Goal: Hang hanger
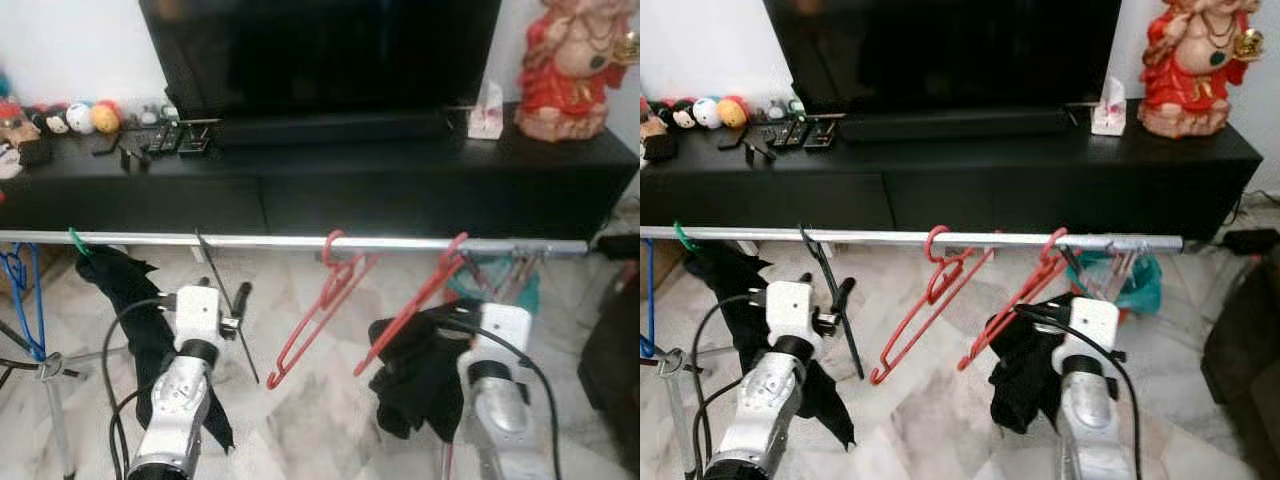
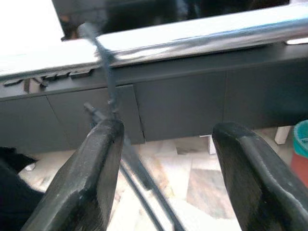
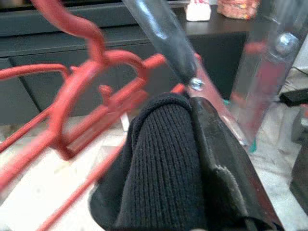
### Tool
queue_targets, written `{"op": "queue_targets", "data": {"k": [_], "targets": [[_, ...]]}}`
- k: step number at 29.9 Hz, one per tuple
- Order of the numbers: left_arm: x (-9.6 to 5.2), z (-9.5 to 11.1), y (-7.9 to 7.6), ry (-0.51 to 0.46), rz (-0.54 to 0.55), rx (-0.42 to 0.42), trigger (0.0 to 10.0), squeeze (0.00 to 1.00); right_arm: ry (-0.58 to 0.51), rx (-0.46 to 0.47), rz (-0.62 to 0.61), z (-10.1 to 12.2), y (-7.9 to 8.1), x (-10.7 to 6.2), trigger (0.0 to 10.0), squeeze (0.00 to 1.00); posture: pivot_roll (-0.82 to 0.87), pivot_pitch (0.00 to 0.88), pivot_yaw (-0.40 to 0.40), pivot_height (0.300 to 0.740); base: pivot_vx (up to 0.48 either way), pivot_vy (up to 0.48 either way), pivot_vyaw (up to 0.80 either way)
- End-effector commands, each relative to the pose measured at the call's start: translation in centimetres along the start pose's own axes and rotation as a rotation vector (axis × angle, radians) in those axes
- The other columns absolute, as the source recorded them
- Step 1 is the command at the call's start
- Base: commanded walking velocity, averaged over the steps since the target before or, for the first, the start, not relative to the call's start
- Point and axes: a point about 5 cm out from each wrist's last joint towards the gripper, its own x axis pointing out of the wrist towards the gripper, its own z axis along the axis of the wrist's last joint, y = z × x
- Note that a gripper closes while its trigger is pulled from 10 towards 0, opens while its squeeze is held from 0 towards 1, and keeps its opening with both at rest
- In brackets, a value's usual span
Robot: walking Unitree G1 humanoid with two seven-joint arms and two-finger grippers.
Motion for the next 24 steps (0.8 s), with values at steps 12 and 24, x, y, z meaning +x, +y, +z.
{"op": "queue_targets", "data": {"k": [12, 24], "targets": [[2.5, 0.4, 0.6, 0.196, -0.008, -0.14, 10.0, 0.0, -0.012, 0.015, 0.04, 0.5, 1.1, 0.2, 10.0, 0.0, -0.13, 0.0, 0.064, 0.74, 0.0, 0.0, 0.0], [5.2, 1.2, 1.6, 0.274, 0.054, -0.192, 10.0, 0.0, -0.004, 0.022, 0.046, 0.4, 1.3, 0.2, 10.0, 0.0, -0.13, 0.0, 0.074, 0.74, 0.0, 0.0, 0.0]]}}
